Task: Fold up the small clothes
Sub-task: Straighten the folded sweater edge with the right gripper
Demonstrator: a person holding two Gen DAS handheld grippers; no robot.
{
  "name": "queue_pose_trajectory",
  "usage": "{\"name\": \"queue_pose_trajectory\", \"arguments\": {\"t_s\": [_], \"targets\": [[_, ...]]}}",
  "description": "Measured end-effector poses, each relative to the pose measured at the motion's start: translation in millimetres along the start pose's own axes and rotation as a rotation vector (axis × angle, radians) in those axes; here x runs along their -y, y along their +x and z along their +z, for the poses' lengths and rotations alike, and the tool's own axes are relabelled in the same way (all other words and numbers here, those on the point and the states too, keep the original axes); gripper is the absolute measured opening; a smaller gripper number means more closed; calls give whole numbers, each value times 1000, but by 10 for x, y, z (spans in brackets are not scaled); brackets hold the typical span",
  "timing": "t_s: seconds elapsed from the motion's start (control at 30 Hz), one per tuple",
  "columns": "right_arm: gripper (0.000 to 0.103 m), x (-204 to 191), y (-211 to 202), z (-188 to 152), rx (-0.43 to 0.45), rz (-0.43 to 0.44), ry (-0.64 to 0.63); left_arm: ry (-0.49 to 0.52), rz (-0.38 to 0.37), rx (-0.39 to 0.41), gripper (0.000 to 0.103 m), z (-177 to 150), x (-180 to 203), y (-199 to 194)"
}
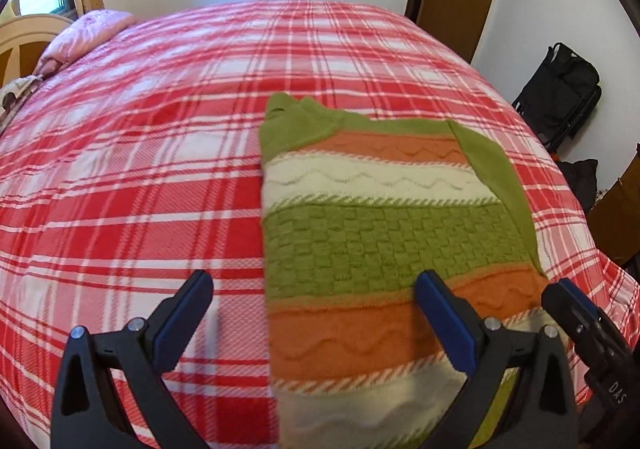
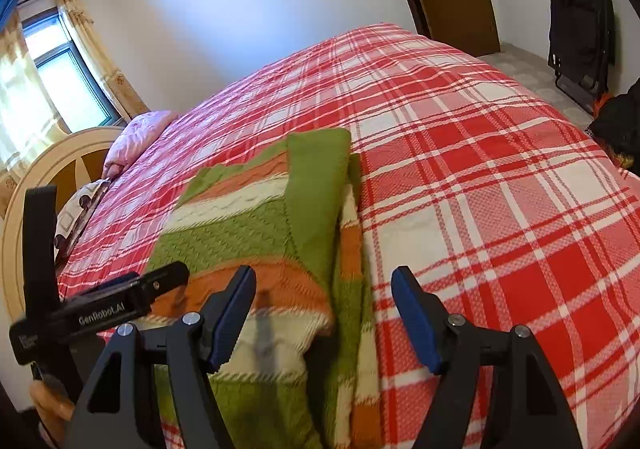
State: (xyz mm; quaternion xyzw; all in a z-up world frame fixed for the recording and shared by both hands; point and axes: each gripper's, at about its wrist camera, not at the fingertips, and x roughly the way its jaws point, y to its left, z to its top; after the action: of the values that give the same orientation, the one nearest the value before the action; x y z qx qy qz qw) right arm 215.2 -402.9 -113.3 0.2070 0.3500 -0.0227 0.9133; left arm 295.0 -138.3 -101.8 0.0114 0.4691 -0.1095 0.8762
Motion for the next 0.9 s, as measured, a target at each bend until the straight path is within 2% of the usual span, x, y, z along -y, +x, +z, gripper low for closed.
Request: {"name": "queue_pose_trajectory", "arguments": {"t_s": [0.3,0.37,0.6,0.9], "targets": [[71,3,350,102,-43,27,25,-26,-19,-11,103,1,14,128],[71,19,456,80,-48,65,43,-35,-29,-22,103,5,4,174],[73,40,492,49,-30,86,43,-88,-114,-64,103,16,-59,314],[73,11,490,34,-22,77,29,-82,-137,-57,103,-3,-44,304]]}}
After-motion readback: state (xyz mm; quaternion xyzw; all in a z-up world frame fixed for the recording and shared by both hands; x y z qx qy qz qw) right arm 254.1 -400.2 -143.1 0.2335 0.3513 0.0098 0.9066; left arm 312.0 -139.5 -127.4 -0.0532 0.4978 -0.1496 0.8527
